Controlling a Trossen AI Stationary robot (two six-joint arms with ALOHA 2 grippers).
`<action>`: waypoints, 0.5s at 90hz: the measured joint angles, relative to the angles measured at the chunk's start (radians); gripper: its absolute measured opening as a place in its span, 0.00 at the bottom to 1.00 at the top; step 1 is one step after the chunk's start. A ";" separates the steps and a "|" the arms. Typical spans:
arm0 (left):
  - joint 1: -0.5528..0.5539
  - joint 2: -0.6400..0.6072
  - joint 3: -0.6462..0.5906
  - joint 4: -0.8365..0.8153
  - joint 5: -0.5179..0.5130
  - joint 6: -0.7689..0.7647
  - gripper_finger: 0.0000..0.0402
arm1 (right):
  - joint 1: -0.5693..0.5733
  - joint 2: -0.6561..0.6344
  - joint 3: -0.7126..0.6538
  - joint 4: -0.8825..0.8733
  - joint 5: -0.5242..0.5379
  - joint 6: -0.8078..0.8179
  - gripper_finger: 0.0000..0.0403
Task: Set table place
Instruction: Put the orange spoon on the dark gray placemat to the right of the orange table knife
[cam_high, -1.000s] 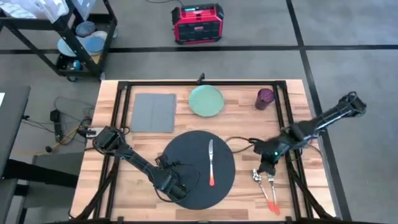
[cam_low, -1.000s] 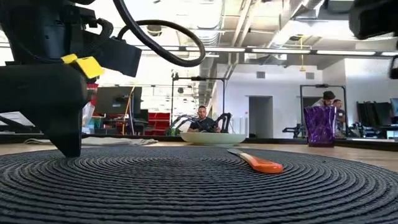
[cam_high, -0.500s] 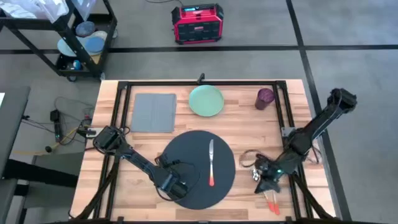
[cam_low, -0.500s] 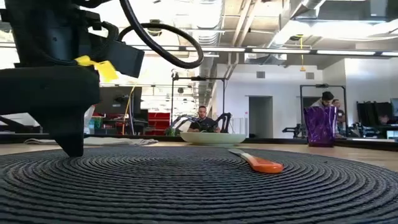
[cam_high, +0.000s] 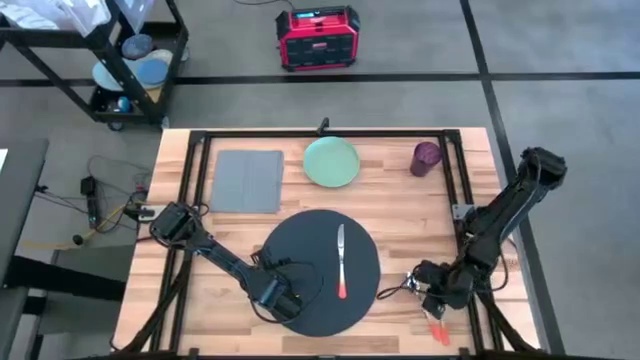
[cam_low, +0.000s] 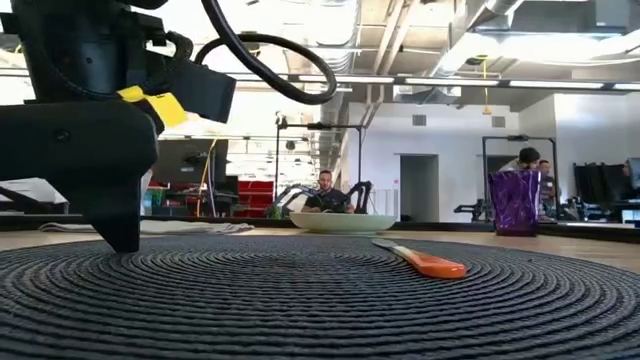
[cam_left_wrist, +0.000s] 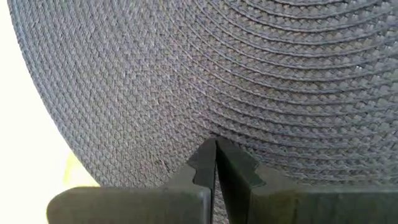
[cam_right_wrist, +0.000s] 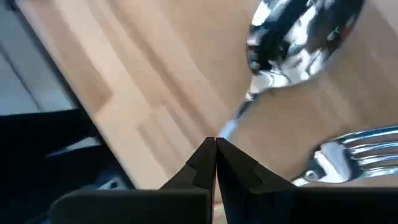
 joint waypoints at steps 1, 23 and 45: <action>0.000 0.000 0.000 0.000 0.000 0.000 0.00 | -0.002 0.006 0.001 0.017 -0.014 -0.006 0.02; 0.001 0.000 0.000 -0.001 -0.001 0.021 0.00 | -0.010 0.083 0.002 0.103 -0.127 -0.023 0.17; 0.003 -0.001 0.003 -0.007 0.001 0.031 0.00 | -0.029 0.087 0.001 0.061 -0.143 -0.022 0.39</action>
